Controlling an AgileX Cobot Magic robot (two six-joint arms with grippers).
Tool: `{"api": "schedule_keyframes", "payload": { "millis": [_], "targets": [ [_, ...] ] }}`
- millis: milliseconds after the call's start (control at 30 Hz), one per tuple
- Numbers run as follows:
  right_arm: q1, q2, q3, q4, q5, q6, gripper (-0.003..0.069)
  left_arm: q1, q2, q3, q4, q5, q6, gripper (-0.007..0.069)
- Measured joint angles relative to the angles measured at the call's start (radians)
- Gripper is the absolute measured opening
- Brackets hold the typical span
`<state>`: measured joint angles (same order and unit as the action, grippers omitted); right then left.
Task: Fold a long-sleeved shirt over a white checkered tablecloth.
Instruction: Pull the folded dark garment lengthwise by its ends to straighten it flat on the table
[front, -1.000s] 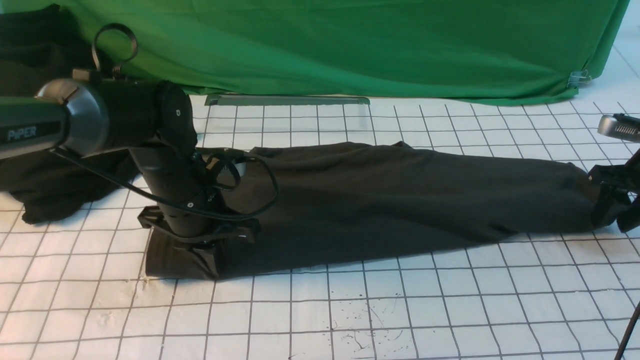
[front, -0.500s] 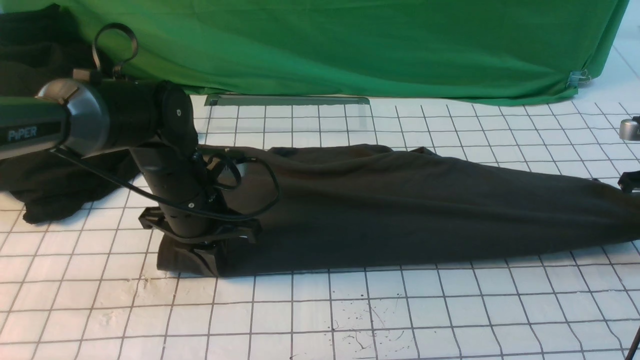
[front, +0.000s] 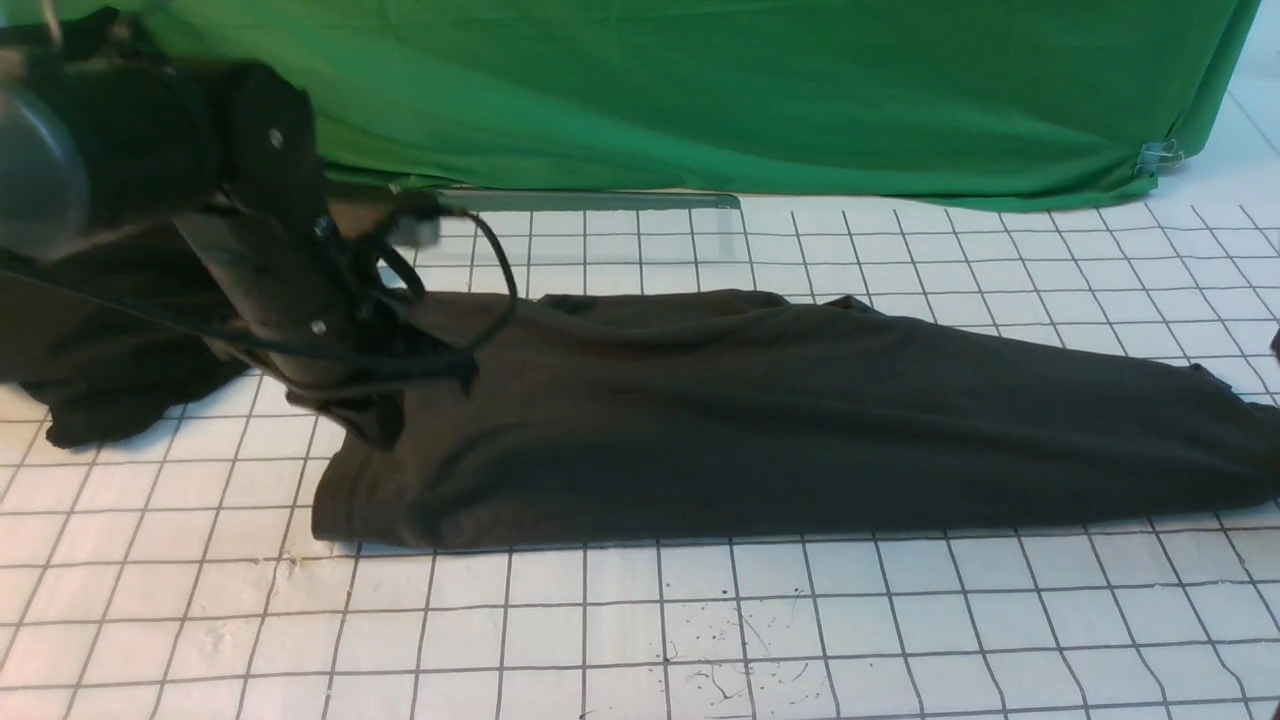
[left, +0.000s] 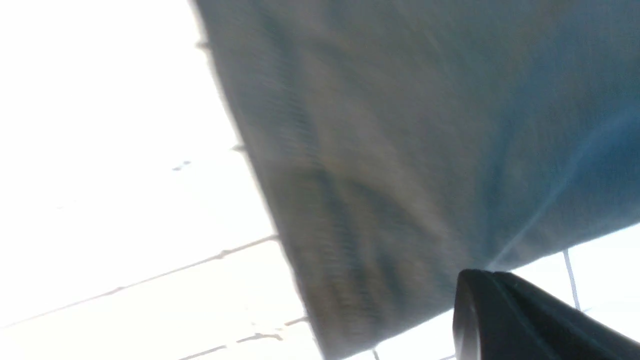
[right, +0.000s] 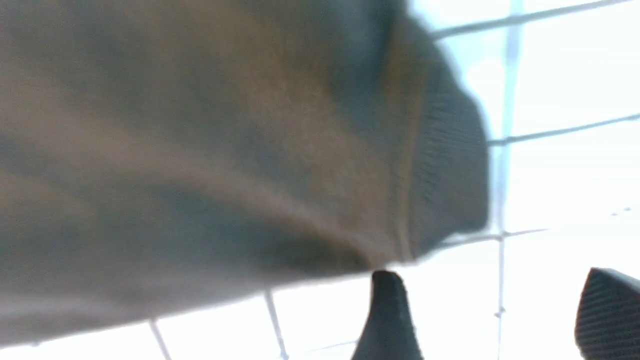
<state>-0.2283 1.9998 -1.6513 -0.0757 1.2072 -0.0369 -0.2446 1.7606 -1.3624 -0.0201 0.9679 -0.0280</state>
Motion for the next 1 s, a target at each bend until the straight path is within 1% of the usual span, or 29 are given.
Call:
{"api": "schedule_keyframes", "payload": {
  "millis": [100, 200, 233, 300, 333, 400, 433, 467, 600, 633, 700, 767, 800, 833, 867, 900, 1000],
  "targets": [
    [0.044, -0.068, -0.043, 0.003, -0.012, -0.005, 0.0426, 0.054, 0.022, -0.108, -0.061, 0.001, 0.028, -0.0003],
    [0.101, -0.086, -0.083, 0.025, -0.012, -0.026, 0.0395, 0.059, 0.073, -0.224, -0.115, 0.002, 0.065, -0.0003],
    [0.106, -0.086, -0.086, 0.025, -0.012, -0.029, 0.0392, 0.059, 0.073, -0.224, -0.120, 0.002, 0.066, -0.0003],
    [0.169, -0.086, -0.105, 0.082, -0.011, -0.085, 0.0363, 0.040, 0.165, -0.380, -0.171, 0.013, 0.082, -0.0003],
    [0.173, -0.086, -0.105, 0.086, -0.011, -0.088, 0.0359, 0.036, 0.172, -0.391, -0.173, 0.013, 0.083, -0.0003],
    [0.229, -0.086, -0.108, 0.126, -0.011, -0.115, 0.0342, 0.015, 0.263, -0.527, -0.201, 0.032, 0.106, -0.0003],
    [0.229, -0.086, -0.108, 0.126, -0.011, -0.115, 0.0342, 0.011, 0.281, -0.538, -0.207, 0.033, 0.111, -0.0003],
    [0.261, -0.086, -0.109, 0.137, -0.010, -0.122, 0.0333, -0.006, 0.349, -0.629, -0.226, 0.048, 0.145, -0.0003],
    [0.308, -0.086, -0.109, 0.145, 0.000, -0.125, 0.0329, -0.042, 0.461, -0.745, -0.239, 0.060, 0.235, 0.0005],
    [0.321, -0.086, -0.109, 0.147, 0.003, -0.127, 0.0328, -0.061, 0.509, -0.779, -0.245, 0.060, 0.293, 0.0017],
    [0.334, -0.086, -0.109, 0.147, 0.003, -0.128, 0.0328, -0.091, 0.554, -0.806, -0.249, 0.058, 0.359, 0.0058],
    [0.337, -0.086, -0.109, 0.147, 0.003, -0.128, 0.0327, -0.118, 0.584, -0.814, -0.247, 0.041, 0.393, 0.0117],
    [0.337, -0.086, -0.109, 0.148, 0.003, -0.128, 0.0327, -0.120, 0.586, -0.814, -0.247, 0.038, 0.393, 0.0117],
    [0.337, -0.086, -0.109, 0.147, 0.003, -0.124, 0.0328, -0.139, 0.606, -0.815, -0.228, 0.013, 0.406, 0.0185],
    [0.337, -0.086, -0.109, 0.147, 0.003, -0.123, 0.0328, -0.143, 0.609, -0.815, -0.225, 0.010, 0.408, 0.0194],
    [0.337, -0.086, -0.109, 0.147, 0.004, -0.120, 0.0328, -0.155, 0.623, -0.815, -0.203, -0.007, 0.416, 0.0261],
    [0.337, -0.086, -0.109, 0.147, 0.004, -0.118, 0.0328, -0.169, 0.652, -0.815, -0.158, -0.035, 0.421, 0.0380]
  ]
}}
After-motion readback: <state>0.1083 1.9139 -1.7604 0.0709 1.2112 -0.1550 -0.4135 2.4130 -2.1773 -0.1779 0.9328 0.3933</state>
